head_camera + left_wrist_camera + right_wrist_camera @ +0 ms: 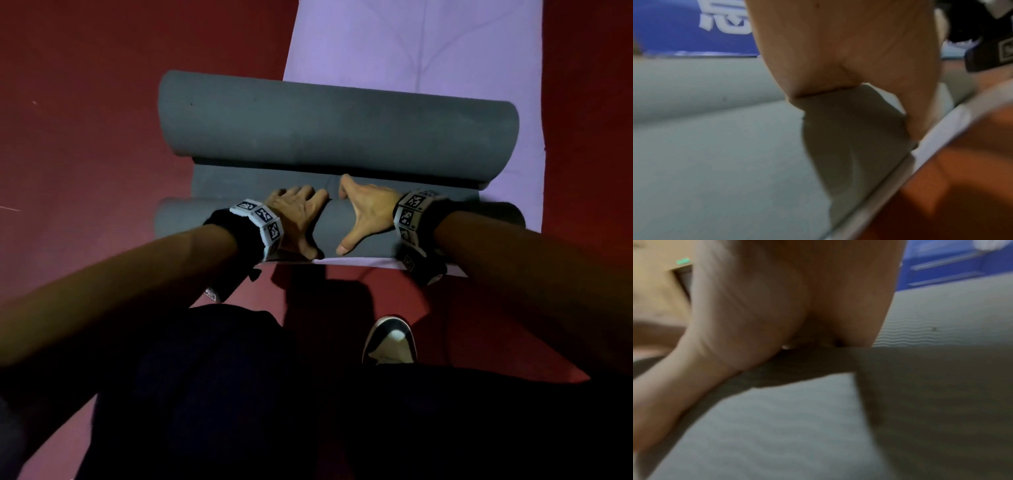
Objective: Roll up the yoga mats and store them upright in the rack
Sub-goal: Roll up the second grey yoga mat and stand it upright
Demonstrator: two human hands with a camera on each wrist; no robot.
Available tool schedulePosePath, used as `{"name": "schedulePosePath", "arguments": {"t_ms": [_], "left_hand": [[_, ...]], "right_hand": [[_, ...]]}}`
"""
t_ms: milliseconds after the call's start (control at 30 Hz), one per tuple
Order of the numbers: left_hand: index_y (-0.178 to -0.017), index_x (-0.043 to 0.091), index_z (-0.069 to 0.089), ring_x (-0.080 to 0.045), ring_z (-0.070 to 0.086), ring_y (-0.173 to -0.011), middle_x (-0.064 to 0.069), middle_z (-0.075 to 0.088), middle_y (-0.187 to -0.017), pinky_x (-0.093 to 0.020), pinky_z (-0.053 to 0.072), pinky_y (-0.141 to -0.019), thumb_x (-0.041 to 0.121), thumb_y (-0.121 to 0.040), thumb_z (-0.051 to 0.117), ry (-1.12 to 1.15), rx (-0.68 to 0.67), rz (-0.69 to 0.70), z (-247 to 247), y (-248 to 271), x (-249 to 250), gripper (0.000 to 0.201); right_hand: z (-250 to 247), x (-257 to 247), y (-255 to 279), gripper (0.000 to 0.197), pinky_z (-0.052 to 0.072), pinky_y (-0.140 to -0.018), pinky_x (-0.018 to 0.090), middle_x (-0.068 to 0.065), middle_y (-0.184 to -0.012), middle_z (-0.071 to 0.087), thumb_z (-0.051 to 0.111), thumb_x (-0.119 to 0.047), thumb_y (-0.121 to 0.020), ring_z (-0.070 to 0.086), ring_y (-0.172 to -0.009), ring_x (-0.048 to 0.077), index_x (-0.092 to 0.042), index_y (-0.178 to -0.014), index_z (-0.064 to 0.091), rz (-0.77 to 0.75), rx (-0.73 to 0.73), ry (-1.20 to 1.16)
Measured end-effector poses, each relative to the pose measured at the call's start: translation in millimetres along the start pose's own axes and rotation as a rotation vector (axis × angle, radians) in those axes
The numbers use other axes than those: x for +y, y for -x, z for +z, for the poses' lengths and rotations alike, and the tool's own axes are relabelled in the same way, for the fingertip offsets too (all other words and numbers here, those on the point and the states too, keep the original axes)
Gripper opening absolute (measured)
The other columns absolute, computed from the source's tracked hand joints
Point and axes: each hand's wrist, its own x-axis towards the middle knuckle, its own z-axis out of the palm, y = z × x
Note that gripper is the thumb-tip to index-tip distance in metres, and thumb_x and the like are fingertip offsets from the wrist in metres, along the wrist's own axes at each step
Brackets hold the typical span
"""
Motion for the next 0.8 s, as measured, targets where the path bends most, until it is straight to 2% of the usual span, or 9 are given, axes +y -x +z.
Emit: {"name": "schedulePosePath", "arguments": {"t_ms": [133, 233, 333, 433, 500, 567, 600, 733, 800], "left_hand": [[-0.135, 0.027, 0.035, -0.029, 0.05, -0.118, -0.003, 0.05, -0.125, -0.051, 0.04, -0.101, 0.081, -0.045, 0.075, 0.012, -0.004, -0.02, -2.5, -7.6, -2.6, 0.112], [-0.126, 0.029, 0.041, -0.026, 0.054, -0.112, 0.001, 0.053, -0.119, -0.048, 0.046, -0.094, 0.075, -0.043, 0.08, 0.048, -0.053, -0.04, -11.2, -15.5, -5.0, 0.102], [-0.121, 0.026, 0.045, -0.026, 0.057, -0.109, 0.001, 0.055, -0.117, -0.042, 0.05, -0.088, 0.066, -0.047, 0.084, 0.06, -0.116, -0.053, -19.5, -23.4, -4.6, 0.093], [-0.131, 0.022, 0.044, -0.025, 0.059, -0.115, 0.001, 0.057, -0.125, -0.038, 0.05, -0.093, 0.058, -0.052, 0.089, 0.111, -0.152, -0.065, -22.7, -31.6, -5.5, 0.097], [-0.13, 0.028, 0.045, -0.021, 0.06, -0.115, 0.008, 0.059, -0.124, -0.041, 0.051, -0.097, 0.064, -0.043, 0.09, 0.206, -0.176, -0.08, -23.6, -31.8, -6.4, 0.104], [-0.127, 0.037, 0.041, -0.018, 0.061, -0.114, 0.009, 0.06, -0.124, -0.044, 0.051, -0.1, 0.073, -0.029, 0.087, 0.323, -0.144, -0.029, -8.9, -42.4, -14.9, 0.115], [-0.134, 0.037, 0.038, -0.017, 0.06, -0.116, 0.008, 0.06, -0.127, -0.044, 0.049, -0.101, 0.073, -0.029, 0.087, 0.342, -0.128, -0.01, -3.4, -47.8, -18.2, 0.121], [-0.145, 0.027, 0.033, -0.028, 0.054, -0.124, -0.002, 0.052, -0.136, -0.043, 0.045, -0.103, 0.06, -0.049, 0.086, 0.205, -0.017, 0.012, -18.6, -23.5, -7.0, 0.115], [-0.144, 0.025, 0.031, -0.031, 0.053, -0.122, -0.005, 0.05, -0.133, -0.048, 0.046, -0.098, 0.065, -0.047, 0.08, 0.079, 0.071, 0.019, -14.5, -16.4, -6.8, 0.116]], "right_hand": [[-5.3, 5.1, -4.5, 0.092, 0.045, -0.079, 0.035, -0.005, -0.109, 0.055, 0.093, -0.059, -0.052, 0.055, -0.098, 0.018, -0.019, -0.117, 0.042, -0.005, 0.012, -0.044], [-5.1, 13.6, -4.5, 0.085, 0.049, -0.088, 0.035, -0.007, -0.111, 0.059, 0.092, -0.062, -0.051, 0.058, -0.102, 0.017, -0.025, -0.115, 0.051, 0.015, 0.057, -0.099], [-5.8, 12.6, -4.1, 0.085, 0.046, -0.095, 0.035, -0.004, -0.118, 0.054, 0.086, -0.068, -0.057, 0.054, -0.107, 0.016, -0.028, -0.125, 0.053, 0.032, 0.045, -0.035], [-7.7, 4.1, -8.0, 0.09, 0.045, -0.097, 0.035, 0.001, -0.129, 0.053, 0.079, -0.07, -0.064, 0.053, -0.113, 0.02, -0.02, -0.133, 0.048, 0.062, -0.014, 0.091], [-7.9, -5.8, -9.0, 0.103, 0.045, -0.101, 0.041, 0.005, -0.134, 0.045, 0.077, -0.074, -0.061, 0.05, -0.121, 0.026, -0.016, -0.138, 0.041, 0.073, -0.035, 0.198], [-4.0, -14.5, -8.9, 0.114, 0.047, -0.1, 0.046, 0.007, -0.131, 0.04, 0.081, -0.076, -0.052, 0.048, -0.121, 0.027, -0.012, -0.136, 0.037, 0.033, -0.015, 0.237], [-1.9, -17.3, -8.2, 0.113, 0.048, -0.097, 0.046, 0.007, -0.127, 0.041, 0.083, -0.076, -0.049, 0.05, -0.117, 0.027, -0.011, -0.13, 0.038, 0.01, 0.014, 0.227], [-3.0, -15.7, -7.1, 0.102, 0.047, -0.092, 0.038, 0.006, -0.12, 0.053, 0.086, -0.072, -0.05, 0.054, -0.11, 0.024, -0.011, -0.119, 0.041, 0.004, 0.079, 0.136], [-9.5, -15.1, -9.4, 0.099, 0.045, -0.092, 0.037, 0.007, -0.124, 0.056, 0.085, -0.071, -0.053, 0.054, -0.113, 0.026, -0.012, -0.122, 0.045, 0.015, 0.07, 0.116]]}}
